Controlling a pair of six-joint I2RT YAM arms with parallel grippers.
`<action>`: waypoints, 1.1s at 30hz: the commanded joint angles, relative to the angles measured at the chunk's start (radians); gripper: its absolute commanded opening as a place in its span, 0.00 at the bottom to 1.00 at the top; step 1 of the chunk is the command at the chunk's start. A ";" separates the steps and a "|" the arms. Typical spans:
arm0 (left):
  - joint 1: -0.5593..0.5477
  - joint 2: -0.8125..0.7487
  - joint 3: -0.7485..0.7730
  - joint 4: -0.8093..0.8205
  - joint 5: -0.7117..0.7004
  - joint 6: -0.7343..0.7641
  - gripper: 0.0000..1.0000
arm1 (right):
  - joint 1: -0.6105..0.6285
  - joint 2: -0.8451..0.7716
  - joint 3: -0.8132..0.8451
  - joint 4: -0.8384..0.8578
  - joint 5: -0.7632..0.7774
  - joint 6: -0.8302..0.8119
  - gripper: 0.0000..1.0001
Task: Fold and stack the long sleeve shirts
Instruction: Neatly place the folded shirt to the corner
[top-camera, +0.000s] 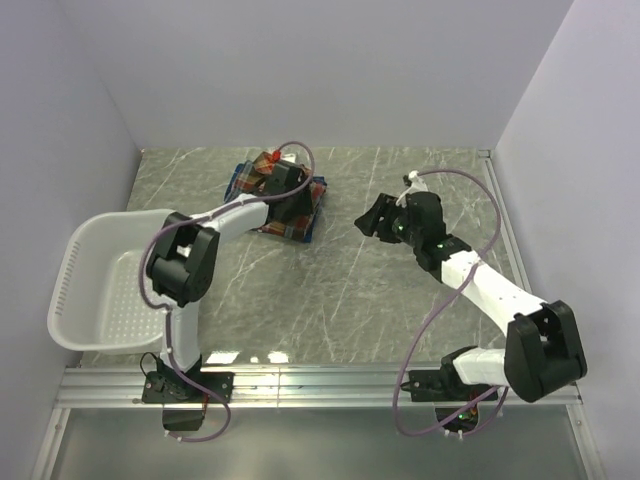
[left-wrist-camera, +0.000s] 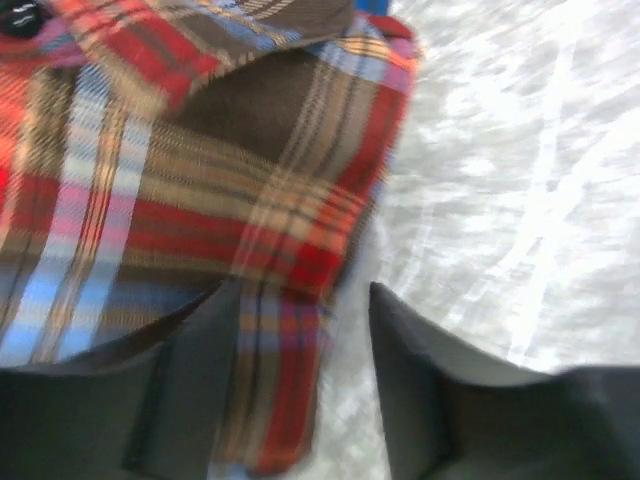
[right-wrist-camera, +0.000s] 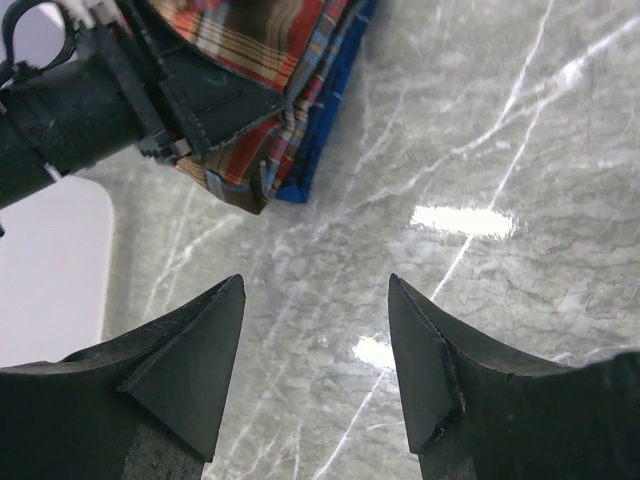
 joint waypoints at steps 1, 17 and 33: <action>-0.007 -0.189 -0.013 -0.016 -0.041 -0.094 0.62 | -0.017 -0.080 0.002 0.019 -0.015 -0.013 0.66; 0.033 -0.435 -0.370 -0.139 -0.207 -0.778 0.90 | -0.072 -0.316 -0.135 -0.023 -0.054 -0.013 0.66; -0.015 -0.279 -0.426 0.138 -0.267 -0.962 0.81 | -0.113 -0.364 -0.188 -0.003 -0.110 -0.033 0.66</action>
